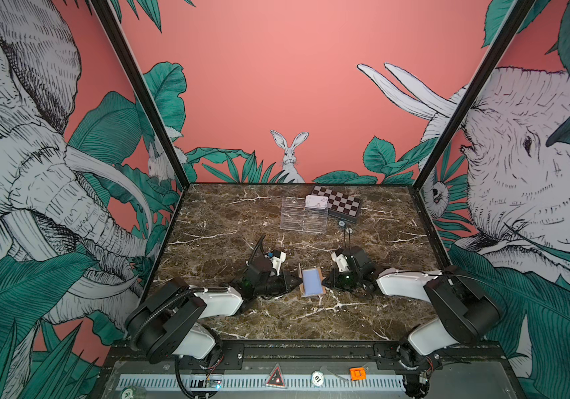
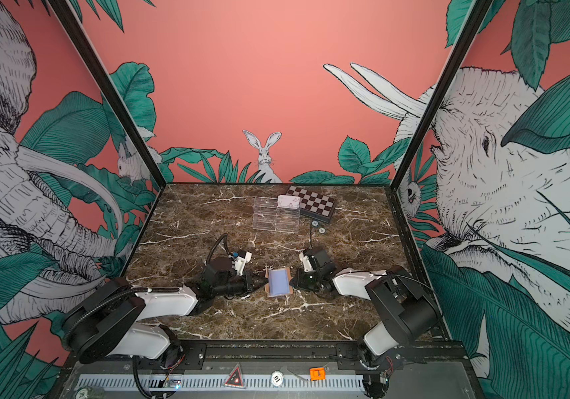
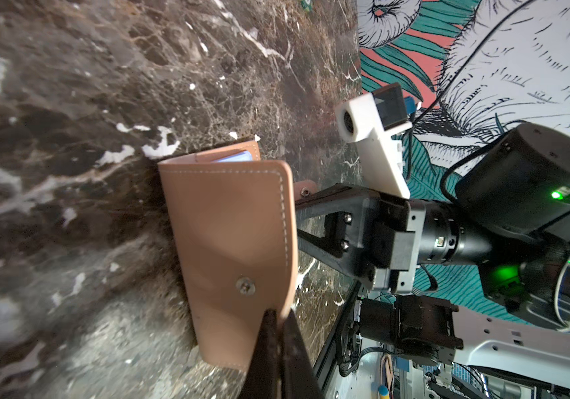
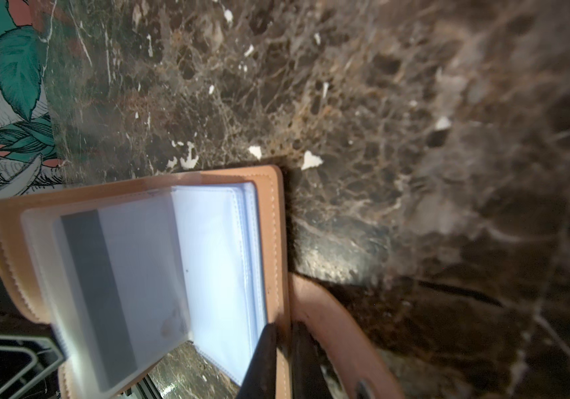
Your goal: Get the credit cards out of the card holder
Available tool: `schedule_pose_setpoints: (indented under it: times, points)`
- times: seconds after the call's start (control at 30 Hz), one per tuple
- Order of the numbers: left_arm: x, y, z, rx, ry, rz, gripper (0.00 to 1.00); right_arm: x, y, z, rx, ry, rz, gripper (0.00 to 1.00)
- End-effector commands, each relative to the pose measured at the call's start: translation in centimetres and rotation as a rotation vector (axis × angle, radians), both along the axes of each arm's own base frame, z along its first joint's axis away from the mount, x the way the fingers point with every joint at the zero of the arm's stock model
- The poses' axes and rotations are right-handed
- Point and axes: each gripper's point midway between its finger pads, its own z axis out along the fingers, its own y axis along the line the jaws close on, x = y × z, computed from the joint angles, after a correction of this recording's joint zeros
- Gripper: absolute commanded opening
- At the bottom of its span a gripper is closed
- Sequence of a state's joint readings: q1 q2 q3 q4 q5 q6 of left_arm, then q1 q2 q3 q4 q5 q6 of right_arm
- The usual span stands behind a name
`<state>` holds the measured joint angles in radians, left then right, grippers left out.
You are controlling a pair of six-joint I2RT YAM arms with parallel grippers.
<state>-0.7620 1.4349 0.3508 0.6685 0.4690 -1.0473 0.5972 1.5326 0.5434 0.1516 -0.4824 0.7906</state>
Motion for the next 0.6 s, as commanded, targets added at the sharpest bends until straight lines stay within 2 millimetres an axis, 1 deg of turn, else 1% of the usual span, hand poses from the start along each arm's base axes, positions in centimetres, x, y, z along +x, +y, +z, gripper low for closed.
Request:
schedule_pose_setpoints:
  times: [0.0,0.13,0.27,0.57]
  points:
    - [0.1,-1.3,0.4,-0.033,-0.014,-0.024,0.0,-1.5,-0.8,-2.1,-0.057,0.062,-0.005,0.12]
    - [0.2,-2.1,-0.5,-0.038,0.008,-0.031,0.0,-1.6,-0.9,-2.2,-0.057,0.062,-0.008,0.11]
    - [0.3,-2.4,-1.2,-0.064,0.029,-0.025,0.0,-1.7,-0.9,-2.2,-0.055,0.062,-0.009,0.11]
    - [0.0,-2.0,-1.7,-0.043,0.035,-0.023,0.0,-1.8,-1.1,-2.4,-0.057,0.064,-0.014,0.11]
